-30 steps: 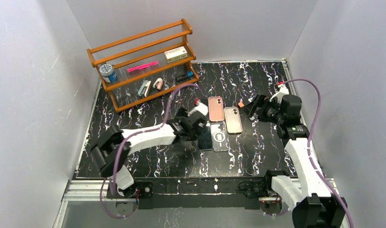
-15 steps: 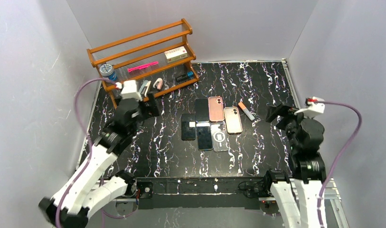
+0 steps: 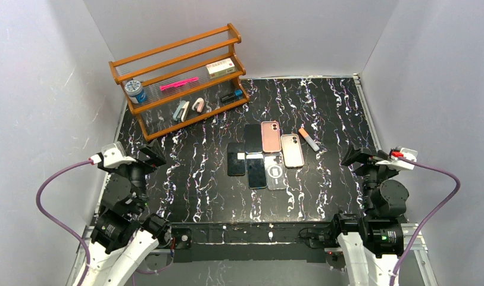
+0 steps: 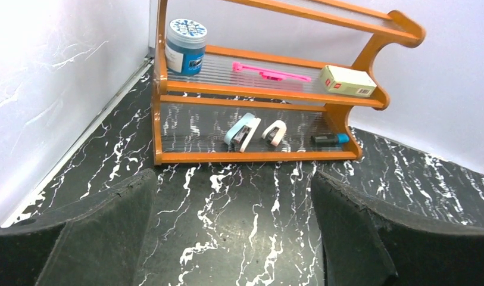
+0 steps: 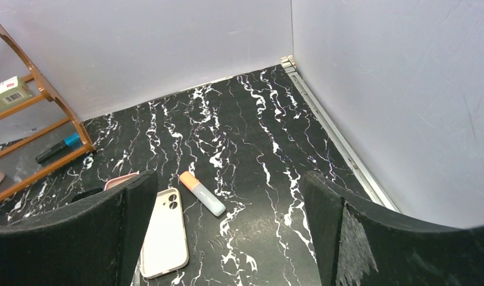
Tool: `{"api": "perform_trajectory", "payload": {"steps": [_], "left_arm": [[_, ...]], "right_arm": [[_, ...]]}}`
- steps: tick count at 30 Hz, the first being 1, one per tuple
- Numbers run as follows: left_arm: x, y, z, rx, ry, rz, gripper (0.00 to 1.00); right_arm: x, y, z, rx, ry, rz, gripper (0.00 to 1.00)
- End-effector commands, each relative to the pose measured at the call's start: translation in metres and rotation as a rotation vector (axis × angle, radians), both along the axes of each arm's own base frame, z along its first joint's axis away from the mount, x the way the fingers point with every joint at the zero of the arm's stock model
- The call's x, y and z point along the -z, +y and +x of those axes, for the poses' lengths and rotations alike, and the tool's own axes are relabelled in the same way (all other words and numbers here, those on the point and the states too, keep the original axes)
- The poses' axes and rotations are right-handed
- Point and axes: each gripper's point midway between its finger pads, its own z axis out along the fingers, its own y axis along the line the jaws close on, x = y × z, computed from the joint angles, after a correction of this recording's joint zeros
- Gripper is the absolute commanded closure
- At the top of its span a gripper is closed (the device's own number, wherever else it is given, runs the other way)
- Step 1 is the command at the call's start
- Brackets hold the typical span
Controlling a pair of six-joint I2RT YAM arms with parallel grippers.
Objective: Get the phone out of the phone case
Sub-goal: Reset both arms
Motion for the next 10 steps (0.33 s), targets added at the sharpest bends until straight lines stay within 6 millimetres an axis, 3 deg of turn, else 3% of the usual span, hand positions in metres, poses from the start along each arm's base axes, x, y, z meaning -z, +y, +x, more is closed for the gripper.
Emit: {"api": "perform_trajectory", "payload": {"steps": [1,10], "left_arm": [[0.0076,0.0077,0.0015,-0.055,-0.003,-0.006,0.02],[0.0084,0.0049,0.0019,-0.039,-0.019,-0.022,0.02]], "right_arm": [[-0.0148,-0.0049,-0.0028,0.024,-0.08,-0.021,0.01],[-0.0115,-0.0043,-0.0021,0.021,-0.088,-0.019,0.01]]}}
